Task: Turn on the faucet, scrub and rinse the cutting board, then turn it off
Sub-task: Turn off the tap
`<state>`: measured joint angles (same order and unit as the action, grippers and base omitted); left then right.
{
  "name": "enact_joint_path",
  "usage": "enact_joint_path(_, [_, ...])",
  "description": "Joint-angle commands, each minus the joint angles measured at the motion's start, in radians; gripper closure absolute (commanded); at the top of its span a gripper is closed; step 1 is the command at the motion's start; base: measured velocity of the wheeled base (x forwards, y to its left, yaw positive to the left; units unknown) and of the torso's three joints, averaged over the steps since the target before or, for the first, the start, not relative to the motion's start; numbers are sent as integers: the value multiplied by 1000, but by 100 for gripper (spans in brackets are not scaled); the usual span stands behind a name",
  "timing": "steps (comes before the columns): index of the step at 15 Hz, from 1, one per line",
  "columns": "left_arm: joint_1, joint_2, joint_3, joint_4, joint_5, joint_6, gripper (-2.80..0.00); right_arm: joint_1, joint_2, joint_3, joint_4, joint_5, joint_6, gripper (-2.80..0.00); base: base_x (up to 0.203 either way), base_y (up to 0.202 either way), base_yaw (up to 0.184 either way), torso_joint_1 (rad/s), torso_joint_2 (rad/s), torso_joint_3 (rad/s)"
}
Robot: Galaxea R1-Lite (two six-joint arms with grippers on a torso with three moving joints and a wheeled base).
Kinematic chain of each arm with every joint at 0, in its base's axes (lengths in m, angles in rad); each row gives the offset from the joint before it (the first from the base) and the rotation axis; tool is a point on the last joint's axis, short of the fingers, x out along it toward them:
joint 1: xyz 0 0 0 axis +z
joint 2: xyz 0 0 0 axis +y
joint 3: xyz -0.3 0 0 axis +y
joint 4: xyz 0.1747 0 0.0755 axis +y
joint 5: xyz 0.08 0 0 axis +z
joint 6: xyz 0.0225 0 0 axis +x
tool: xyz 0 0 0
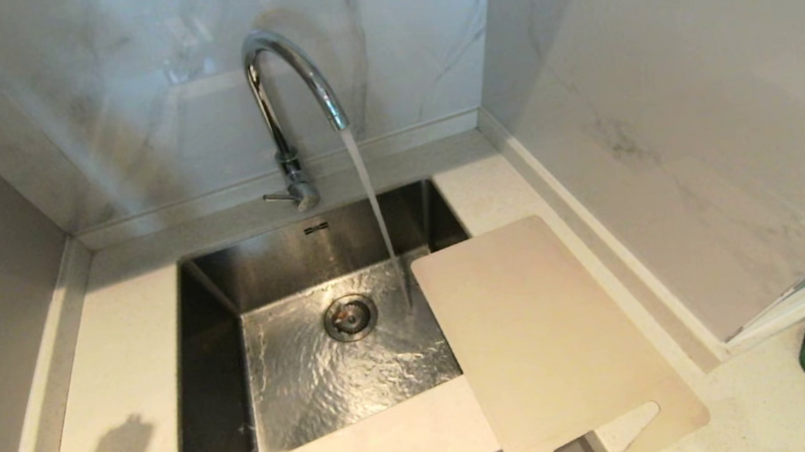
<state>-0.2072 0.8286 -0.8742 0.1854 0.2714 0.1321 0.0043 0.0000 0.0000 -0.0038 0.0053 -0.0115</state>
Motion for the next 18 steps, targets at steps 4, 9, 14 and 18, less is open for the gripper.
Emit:
enact_joint_path(4, [-60,143,-95,11,34,0,0,0,0,0,-1,1,-1,0,0,0,0,0,0,0])
enact_joint_path(9, [-90,188,-136,15,34,0,0,0,0,0,-1,1,-1,0,0,0,0,0,0,0])
enact_joint_path(14, [-107,186,-140,29,32,1,0,0,0,0,-1,1,-1,0,0,0,0,0,0,0])
enact_joint_path(18, [-109,165,-158,58,28,3,0,0,0,0,-1,0,-1,0,0,0,0,0,0,0])
